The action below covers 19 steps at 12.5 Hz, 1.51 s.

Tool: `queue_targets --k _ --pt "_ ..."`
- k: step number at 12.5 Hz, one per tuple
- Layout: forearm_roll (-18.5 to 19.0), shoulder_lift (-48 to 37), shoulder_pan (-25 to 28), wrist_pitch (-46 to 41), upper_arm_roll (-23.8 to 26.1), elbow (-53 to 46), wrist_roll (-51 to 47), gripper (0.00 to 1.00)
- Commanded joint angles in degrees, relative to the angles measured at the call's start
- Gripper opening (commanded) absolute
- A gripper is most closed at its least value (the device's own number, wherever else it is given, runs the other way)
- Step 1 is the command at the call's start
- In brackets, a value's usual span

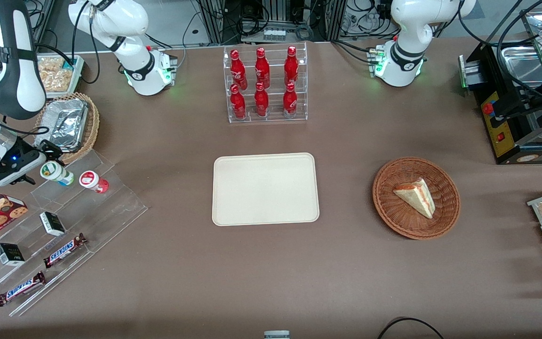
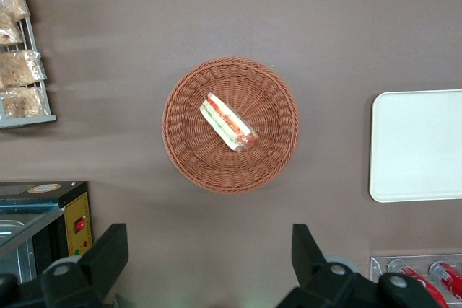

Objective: Place green gum on tray
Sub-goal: 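Close the right gripper around the white green-labelled tub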

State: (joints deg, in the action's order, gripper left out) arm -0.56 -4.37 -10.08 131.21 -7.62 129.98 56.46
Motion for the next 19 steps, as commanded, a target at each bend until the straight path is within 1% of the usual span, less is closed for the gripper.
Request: queue_targets --k 1,12,15,19 --pt "0.56 0.32 -0.55 2.64 0.15 1.41 0.84 1.00" --pt "0.65 0.94 -0.64 3.26 0.06 1.85 1.63 1.00" --pt "0.65 0.94 -1.61 3.26 0.06 2.29 2.07 1.00" --pt "0.65 0.85 -1.61 3.17 0.06 2.82 2.33 0.99"
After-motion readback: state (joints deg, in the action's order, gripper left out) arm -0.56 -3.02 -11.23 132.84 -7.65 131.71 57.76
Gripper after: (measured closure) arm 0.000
